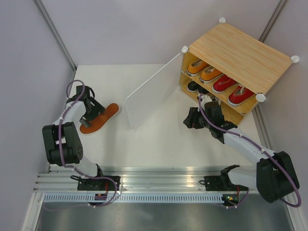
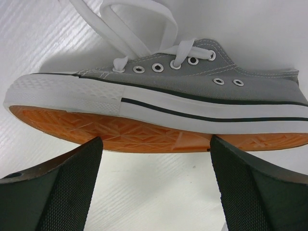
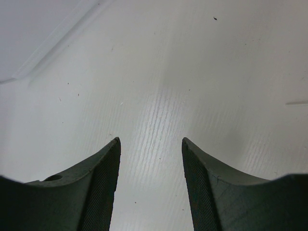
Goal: Place and organize the shoes in the shoe cabinet
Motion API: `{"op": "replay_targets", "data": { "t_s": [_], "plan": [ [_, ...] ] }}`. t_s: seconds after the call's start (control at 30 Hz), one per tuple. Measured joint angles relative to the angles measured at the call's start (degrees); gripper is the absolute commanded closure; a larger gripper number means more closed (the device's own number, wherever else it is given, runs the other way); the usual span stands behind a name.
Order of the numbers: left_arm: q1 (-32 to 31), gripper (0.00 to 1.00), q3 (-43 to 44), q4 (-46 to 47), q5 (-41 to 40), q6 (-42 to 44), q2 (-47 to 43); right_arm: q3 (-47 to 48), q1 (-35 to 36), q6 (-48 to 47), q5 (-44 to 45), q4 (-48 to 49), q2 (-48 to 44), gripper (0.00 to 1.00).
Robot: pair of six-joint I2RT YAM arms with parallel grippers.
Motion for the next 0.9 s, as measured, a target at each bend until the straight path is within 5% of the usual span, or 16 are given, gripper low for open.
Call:
{"op": "replay_targets", "data": {
  "t_s": [0.37,0.6,0.9],
  "plan": [
    [3.3,0.06,21.0,4.2,-0.5,5.8,17.0,0.0,0.0,0.0,0.1,-0.3,-1.0,0.41],
    [0.0,0.06,19.7,5.7,-2.6,5.7,12.4,0.0,0.0,0.0,0.5,-0.3,-1.1,0.41],
    [-8.2,0.02,25.2,4.3,-16.5,2.2,13.1,0.0,0.0,-0.1,0.6,-1.1,-1.1,0.41]
  ]
}}
